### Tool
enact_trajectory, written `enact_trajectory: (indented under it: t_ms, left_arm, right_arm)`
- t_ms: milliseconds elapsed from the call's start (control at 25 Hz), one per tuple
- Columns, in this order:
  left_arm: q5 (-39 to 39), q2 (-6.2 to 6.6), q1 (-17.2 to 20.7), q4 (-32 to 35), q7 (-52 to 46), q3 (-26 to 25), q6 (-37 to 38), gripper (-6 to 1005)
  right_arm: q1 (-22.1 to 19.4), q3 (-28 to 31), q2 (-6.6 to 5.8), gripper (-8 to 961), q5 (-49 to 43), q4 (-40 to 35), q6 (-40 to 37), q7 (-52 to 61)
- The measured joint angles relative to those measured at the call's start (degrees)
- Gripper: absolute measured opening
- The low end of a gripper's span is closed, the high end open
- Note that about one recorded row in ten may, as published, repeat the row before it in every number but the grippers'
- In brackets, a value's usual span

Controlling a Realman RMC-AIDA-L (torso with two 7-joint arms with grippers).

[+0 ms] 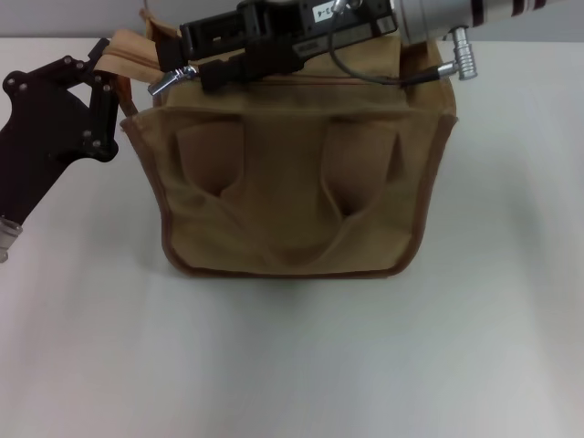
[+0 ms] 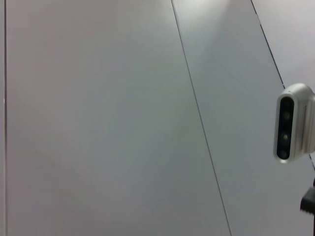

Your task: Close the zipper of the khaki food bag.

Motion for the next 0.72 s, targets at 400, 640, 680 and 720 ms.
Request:
enact_trajectory:
  t_ms: [400,640,680,720]
  left_arm:
    - [0.0,-0.09,-0.3,0.0,0.1,0.0,2.5,19]
    - [0.0,-0.09,-0.7,0.0,0.1,0.1,3.4,19]
    - [0.0,-0.09,-0.8,0.0,0.1,0.2,3.4,20]
    - [0.0,-0.1,-0.9,0.0,0.1,0.2,3.4,20]
  right_arm:
    - [0.2,-0.7,0.93,805,0.0,2.6,2.6,0.6]
    - [0.3,-1.1,1.13,800,0.1,3.1,4.1,1.4]
    - [0.3,-1.2,1.13,799,0.1,3.3,4.4,1.5]
    - [0.4,-1.3,1.14,797,0.2,3.4,4.6,1.5]
